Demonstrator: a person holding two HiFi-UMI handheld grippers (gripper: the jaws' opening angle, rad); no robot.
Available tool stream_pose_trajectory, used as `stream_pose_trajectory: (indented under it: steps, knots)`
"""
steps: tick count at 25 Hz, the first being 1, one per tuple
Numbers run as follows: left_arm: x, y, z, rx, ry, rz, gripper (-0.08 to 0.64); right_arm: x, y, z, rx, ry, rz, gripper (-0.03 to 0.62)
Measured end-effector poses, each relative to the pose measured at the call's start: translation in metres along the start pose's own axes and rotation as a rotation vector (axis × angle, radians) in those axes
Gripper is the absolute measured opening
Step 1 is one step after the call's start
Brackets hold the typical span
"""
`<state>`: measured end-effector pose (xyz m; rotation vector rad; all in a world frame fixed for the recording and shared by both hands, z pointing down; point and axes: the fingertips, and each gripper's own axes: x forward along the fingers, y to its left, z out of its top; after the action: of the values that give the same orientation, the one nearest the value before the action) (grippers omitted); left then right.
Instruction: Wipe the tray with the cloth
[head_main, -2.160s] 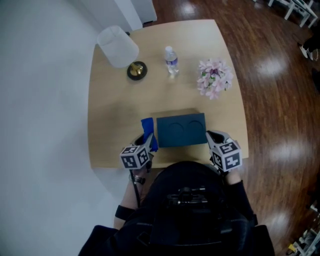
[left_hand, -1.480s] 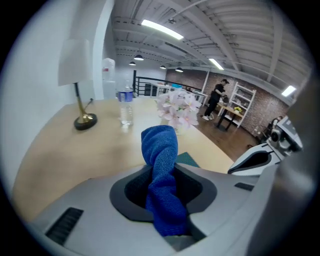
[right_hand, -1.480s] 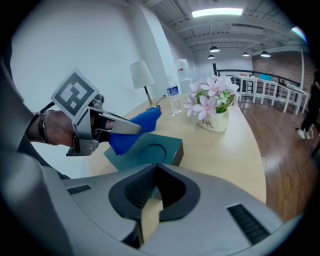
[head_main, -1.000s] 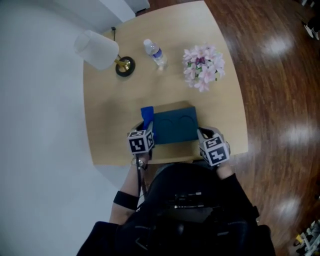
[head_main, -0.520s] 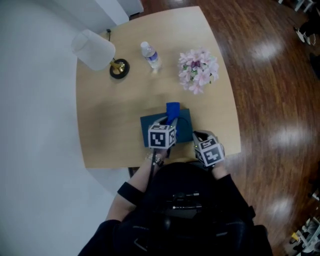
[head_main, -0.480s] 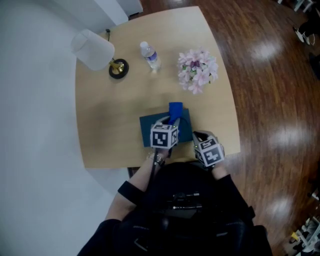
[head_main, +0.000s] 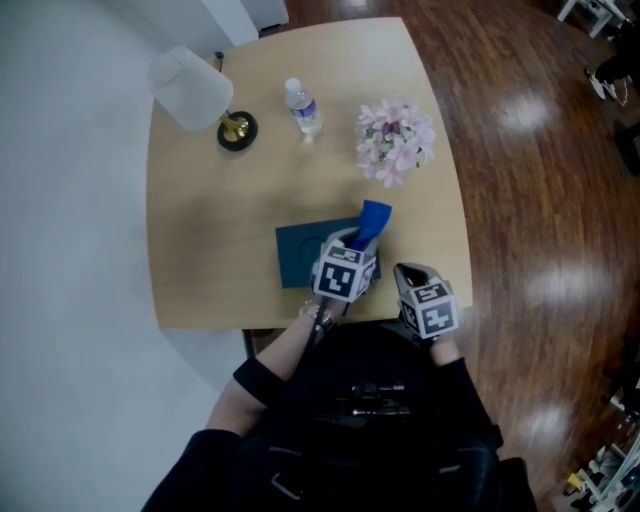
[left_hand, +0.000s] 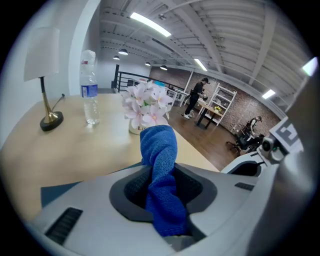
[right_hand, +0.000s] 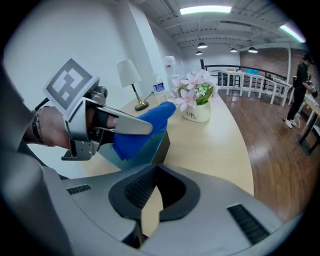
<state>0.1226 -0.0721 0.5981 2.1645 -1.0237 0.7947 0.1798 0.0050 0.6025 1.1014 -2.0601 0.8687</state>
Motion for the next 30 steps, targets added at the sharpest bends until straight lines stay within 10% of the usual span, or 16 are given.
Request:
stream_pose_trajectory:
  steps: [11, 19, 30]
  knots:
    - [-0.123, 0.146, -0.114, -0.107, 0.111, 0.385, 0.118, 0.008, 0.024, 0.018, -0.075, -0.015, 0.063, 0.008]
    - [-0.103, 0.127, -0.114, -0.06, 0.139, 0.359, 0.12, 0.003, 0.026, 0.0, -0.041, 0.001, 0.063, 0.008]
    - [-0.009, -0.007, -0.064, 0.183, 0.141, 0.044, 0.12, -0.023, -0.003, -0.024, 0.042, -0.02, -0.015, 0.008]
